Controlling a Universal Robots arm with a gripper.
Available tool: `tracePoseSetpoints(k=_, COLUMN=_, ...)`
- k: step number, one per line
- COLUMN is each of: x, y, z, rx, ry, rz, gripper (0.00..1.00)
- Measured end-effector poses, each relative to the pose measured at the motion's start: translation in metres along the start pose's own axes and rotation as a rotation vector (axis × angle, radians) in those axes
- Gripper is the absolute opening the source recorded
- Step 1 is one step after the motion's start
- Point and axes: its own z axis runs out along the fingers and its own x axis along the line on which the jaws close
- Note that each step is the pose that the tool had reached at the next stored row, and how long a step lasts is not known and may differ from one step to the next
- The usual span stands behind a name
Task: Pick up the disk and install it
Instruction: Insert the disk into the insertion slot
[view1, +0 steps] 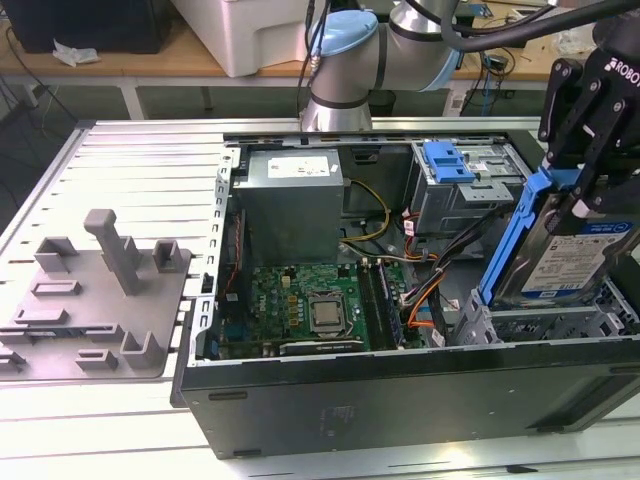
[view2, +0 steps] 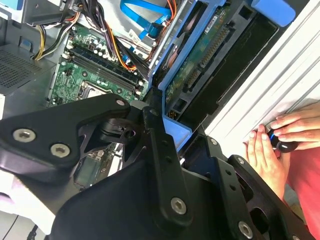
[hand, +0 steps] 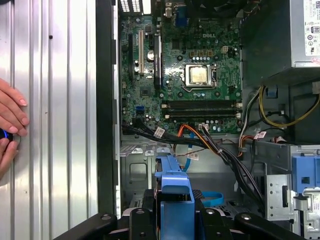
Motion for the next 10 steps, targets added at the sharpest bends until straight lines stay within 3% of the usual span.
tracePoseSetpoints(k=10, x=0.0002, y=-0.0001, z=0.0047, rx=-0.0001, ry=0.0005, rz=0.0, gripper=0.37)
